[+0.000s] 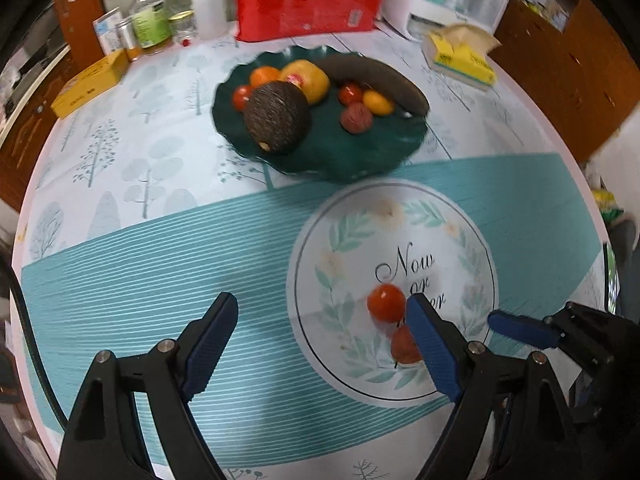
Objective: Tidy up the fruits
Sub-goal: 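Withdraw both tools from the green plate back to the placemat, then grasp the dried red fruit with the right tool while the left tool grasps a cherry tomato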
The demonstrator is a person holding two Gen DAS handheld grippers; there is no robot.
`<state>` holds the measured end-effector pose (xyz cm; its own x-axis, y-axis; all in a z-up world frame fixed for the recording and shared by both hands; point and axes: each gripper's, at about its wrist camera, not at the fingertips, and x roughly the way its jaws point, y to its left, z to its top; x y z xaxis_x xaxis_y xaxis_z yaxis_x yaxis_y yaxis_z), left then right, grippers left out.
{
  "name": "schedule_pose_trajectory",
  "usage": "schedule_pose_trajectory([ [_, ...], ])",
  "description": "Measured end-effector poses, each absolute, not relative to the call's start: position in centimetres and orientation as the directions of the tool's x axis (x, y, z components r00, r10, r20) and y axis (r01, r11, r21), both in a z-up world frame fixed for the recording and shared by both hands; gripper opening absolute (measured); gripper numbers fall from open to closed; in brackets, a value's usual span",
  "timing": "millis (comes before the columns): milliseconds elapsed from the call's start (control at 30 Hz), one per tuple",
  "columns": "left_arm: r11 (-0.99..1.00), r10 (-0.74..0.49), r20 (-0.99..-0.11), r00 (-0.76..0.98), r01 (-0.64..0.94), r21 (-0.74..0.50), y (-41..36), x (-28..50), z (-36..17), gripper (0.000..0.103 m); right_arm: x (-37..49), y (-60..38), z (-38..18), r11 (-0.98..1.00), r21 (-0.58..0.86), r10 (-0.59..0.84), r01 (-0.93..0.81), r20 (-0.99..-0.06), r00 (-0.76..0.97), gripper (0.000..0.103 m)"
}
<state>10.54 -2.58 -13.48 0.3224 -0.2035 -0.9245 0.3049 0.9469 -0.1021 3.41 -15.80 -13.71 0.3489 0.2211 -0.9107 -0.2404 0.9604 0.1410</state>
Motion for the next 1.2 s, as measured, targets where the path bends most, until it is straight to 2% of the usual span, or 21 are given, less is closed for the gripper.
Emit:
schedule_pose_trajectory([
  [267, 0.912, -0.246, -0.934, 0.26, 0.388, -0.132, -4.1, 11.2, -15.5, 0.085, 2.4, -14.7, -15.8, 0.956, 0.207, 0.268, -0.207, -0.903, 0.336, 0.045],
  [533, 0.882, -0.302, -0.937, 0.176, 0.424, -0.205, -4.8, 11.9, -17.6, 0.077, 3.0, -13.8, -17.1, 0.963, 0.214, 0.261, -0.164, -0.891, 0.372, 0.045],
  [633, 0.872, -0.321, -0.935, 0.153, 0.434, -0.228, -4.9, 12.2, -18.1, 0.066, 3.2, -13.3, -17.6, 0.967, 0.196, 0.244, -0.161, -0.891, 0.382, 0.044],
  [700, 0.867, -0.328, -0.935, 0.138, 0.436, -0.24, -5.1, 12.2, -18.5, 0.053, 3.3, -13.0, -17.9, 0.969, 0.188, 0.235, -0.158, -0.892, 0.385, 0.038],
  [833, 0.856, -0.351, -0.927, 0.13, 0.446, -0.261, -5.5, 12.3, -18.8, 0.046, 3.4, -13.0, -18.0, 0.972, 0.179, 0.225, -0.151, -0.888, 0.4, 0.032],
  [933, 0.849, -0.355, -0.925, 0.136, 0.461, -0.258, -6.1, 12.1, -18.8, 0.029, 3.6, -13.1, -18.0, 0.973, 0.177, 0.222, -0.147, -0.887, 0.405, 0.032],
  [1200, 0.856, -0.361, -0.919, 0.159, 0.447, -0.259, -5.9, 11.4, -18.8, 0.028, 3.7, -13.2, -18.1, 0.972, 0.177, 0.225, -0.154, -0.889, 0.4, 0.03],
])
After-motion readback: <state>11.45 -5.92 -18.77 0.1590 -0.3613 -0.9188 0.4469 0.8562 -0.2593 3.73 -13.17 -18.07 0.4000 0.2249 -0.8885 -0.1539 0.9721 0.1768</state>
